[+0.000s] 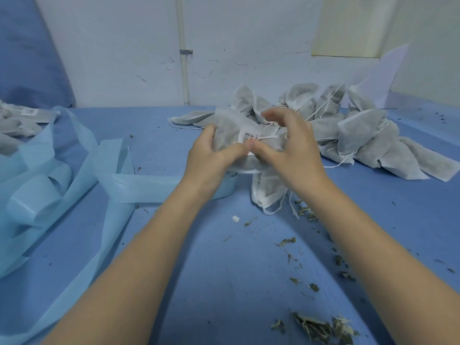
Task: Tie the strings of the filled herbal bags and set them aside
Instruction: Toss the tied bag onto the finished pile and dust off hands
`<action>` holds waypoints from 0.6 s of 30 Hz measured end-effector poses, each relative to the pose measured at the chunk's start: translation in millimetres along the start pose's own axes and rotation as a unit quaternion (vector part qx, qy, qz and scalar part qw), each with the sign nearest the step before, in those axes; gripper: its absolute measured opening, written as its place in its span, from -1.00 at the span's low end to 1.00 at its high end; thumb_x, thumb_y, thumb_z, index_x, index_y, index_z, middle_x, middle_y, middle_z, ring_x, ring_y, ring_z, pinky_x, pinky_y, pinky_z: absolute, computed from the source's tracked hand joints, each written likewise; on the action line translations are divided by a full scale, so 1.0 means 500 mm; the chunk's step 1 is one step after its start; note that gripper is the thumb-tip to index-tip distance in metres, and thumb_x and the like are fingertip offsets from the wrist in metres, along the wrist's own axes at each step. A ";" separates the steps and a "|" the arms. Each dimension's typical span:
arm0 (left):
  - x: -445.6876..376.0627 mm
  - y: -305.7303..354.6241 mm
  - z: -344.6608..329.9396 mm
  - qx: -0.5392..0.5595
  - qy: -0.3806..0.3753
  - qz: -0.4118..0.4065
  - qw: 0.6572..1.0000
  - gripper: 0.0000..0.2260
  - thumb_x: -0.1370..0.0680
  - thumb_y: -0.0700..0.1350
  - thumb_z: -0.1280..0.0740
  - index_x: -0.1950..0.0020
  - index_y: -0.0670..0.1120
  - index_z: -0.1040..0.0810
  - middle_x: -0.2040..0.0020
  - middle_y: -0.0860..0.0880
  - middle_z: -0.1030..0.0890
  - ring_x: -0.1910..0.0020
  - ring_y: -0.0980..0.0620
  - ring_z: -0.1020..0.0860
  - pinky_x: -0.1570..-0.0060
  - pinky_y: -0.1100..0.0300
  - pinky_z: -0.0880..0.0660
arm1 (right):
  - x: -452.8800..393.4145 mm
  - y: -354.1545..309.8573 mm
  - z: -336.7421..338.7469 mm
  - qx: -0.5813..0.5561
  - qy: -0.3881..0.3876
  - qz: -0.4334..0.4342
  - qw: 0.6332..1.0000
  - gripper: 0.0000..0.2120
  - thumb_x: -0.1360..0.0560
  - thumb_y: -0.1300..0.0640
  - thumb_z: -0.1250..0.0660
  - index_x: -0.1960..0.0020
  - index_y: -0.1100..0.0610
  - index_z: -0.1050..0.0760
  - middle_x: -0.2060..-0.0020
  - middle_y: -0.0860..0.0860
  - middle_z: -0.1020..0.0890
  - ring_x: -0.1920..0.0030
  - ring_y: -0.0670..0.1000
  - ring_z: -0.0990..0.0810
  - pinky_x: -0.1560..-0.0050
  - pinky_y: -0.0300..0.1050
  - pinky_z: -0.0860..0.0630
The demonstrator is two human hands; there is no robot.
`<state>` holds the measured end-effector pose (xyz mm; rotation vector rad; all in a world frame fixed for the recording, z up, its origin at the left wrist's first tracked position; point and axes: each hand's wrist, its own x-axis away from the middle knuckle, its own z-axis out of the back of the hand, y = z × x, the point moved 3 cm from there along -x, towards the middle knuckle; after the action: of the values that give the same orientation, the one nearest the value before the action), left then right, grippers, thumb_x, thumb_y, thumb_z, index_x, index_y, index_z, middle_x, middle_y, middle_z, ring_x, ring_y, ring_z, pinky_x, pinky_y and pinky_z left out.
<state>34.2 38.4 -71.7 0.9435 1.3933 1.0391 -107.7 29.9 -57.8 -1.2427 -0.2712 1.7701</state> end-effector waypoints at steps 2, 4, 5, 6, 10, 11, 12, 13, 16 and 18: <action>-0.001 -0.006 -0.001 -0.016 0.004 -0.005 1.000 -0.60 -0.30 -0.20 -0.46 -0.11 -0.16 -0.52 -0.01 -0.08 -0.66 0.00 -0.05 -0.63 0.00 0.07 -0.55 | 0.000 0.006 0.003 -0.102 -0.027 -0.057 0.993 -0.54 -0.39 0.10 -0.51 -0.20 -0.07 -0.40 -0.08 -0.10 -0.57 -0.13 -0.14 -0.50 -0.12 -0.37 -0.36; -0.005 -0.010 -0.002 -0.014 0.005 -0.006 1.000 -0.64 -0.36 -0.31 -0.45 -0.14 -0.15 -0.52 -0.01 -0.07 -0.66 0.03 -0.01 -0.63 0.04 0.13 -0.54 | -0.001 0.012 0.003 -0.172 -0.034 -0.090 0.980 -0.68 -0.44 0.06 -0.47 -0.14 -0.08 -0.46 0.04 -0.17 -0.61 -0.03 -0.23 -0.58 -0.05 -0.34 -0.46; -0.006 -0.011 -0.003 -0.011 0.002 -0.004 1.000 -0.64 -0.37 -0.34 -0.44 -0.14 -0.16 -0.52 -0.01 -0.07 -0.66 0.03 0.00 -0.63 0.05 0.14 -0.54 | -0.003 0.014 0.001 -0.190 -0.025 -0.093 0.977 -0.78 -0.46 0.04 -0.44 -0.08 -0.07 -0.51 0.10 -0.19 -0.63 0.04 -0.27 -0.59 0.00 -0.36 -0.47; -0.006 -0.012 -0.004 -0.006 -0.001 -0.003 1.000 -0.63 -0.36 -0.34 -0.44 -0.14 -0.17 -0.52 -0.01 -0.08 -0.66 0.03 -0.01 -0.63 0.04 0.14 -0.54 | -0.004 0.014 0.000 -0.201 -0.009 -0.090 0.975 -0.87 -0.48 0.04 -0.42 -0.01 -0.06 -0.55 0.18 -0.22 -0.64 0.11 -0.31 -0.58 0.06 -0.41 -0.46; 0.000 -0.016 -0.017 0.005 -0.017 0.008 1.000 -0.55 -0.19 -0.24 -0.41 -0.09 -0.20 -0.54 0.03 -0.10 -0.67 0.04 -0.05 -0.64 0.00 0.07 -0.55 | -0.004 0.021 -0.005 -0.202 0.056 -0.092 0.973 -0.88 -0.41 0.11 -0.49 0.21 -0.06 -0.59 0.40 -0.24 -0.61 0.30 -0.30 -0.54 0.18 -0.40 -0.45; 0.001 -0.018 -0.021 0.011 -0.019 0.013 1.000 -0.54 -0.18 -0.23 -0.41 -0.08 -0.21 -0.54 0.04 -0.11 -0.67 0.06 -0.05 -0.64 0.00 0.06 -0.56 | -0.003 0.024 -0.005 -0.191 0.074 -0.096 0.974 -0.86 -0.40 0.11 -0.51 0.22 -0.07 -0.58 0.41 -0.22 -0.61 0.30 -0.28 -0.55 0.16 -0.37 -0.46; 0.002 -0.019 -0.025 0.015 -0.021 0.017 1.000 -0.54 -0.17 -0.23 -0.41 -0.07 -0.21 -0.54 0.05 -0.10 -0.67 0.08 -0.03 -0.64 0.00 0.05 -0.56 | -0.003 0.027 -0.004 -0.178 0.094 -0.096 0.975 -0.85 -0.39 0.11 -0.52 0.23 -0.09 -0.57 0.43 -0.20 -0.61 0.31 -0.27 -0.56 0.15 -0.36 -0.47; 0.002 -0.020 -0.028 0.017 -0.022 0.020 0.999 -0.55 -0.17 -0.23 -0.42 -0.06 -0.21 -0.55 0.07 -0.09 -0.67 0.09 -0.02 -0.64 0.00 0.05 -0.56 | -0.002 0.029 -0.005 -0.166 0.113 -0.094 0.975 -0.84 -0.39 0.10 -0.52 0.23 -0.10 -0.56 0.45 -0.19 -0.60 0.31 -0.28 -0.56 0.15 -0.39 -0.45; 0.004 -0.019 -0.035 0.028 -0.003 0.028 0.999 -0.61 -0.20 -0.19 -0.41 -0.02 -0.19 -0.58 0.09 -0.09 -0.68 0.08 -0.05 -0.65 -0.02 -0.01 -0.57 | 0.000 0.028 -0.005 -0.141 0.121 -0.098 0.978 -0.84 -0.40 0.03 -0.50 0.12 -0.12 -0.52 0.40 -0.17 -0.63 0.26 -0.31 -0.56 0.15 -0.47 -0.39; 0.004 -0.012 -0.035 0.061 0.035 0.045 0.997 -0.66 -0.26 -0.09 -0.46 0.02 -0.19 -0.62 0.07 -0.13 -0.69 0.04 -0.11 -0.65 -0.06 -0.05 -0.55 | 0.001 0.023 -0.005 -0.183 0.092 -0.098 0.974 -0.75 -0.41 -0.01 -0.49 -0.02 -0.11 -0.48 0.28 -0.17 -0.66 0.17 -0.29 -0.59 0.08 -0.41 -0.44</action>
<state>16.8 37.1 -78.1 1.0766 1.4979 1.0713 -112.2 23.4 -66.5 -1.5723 -0.6108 1.4638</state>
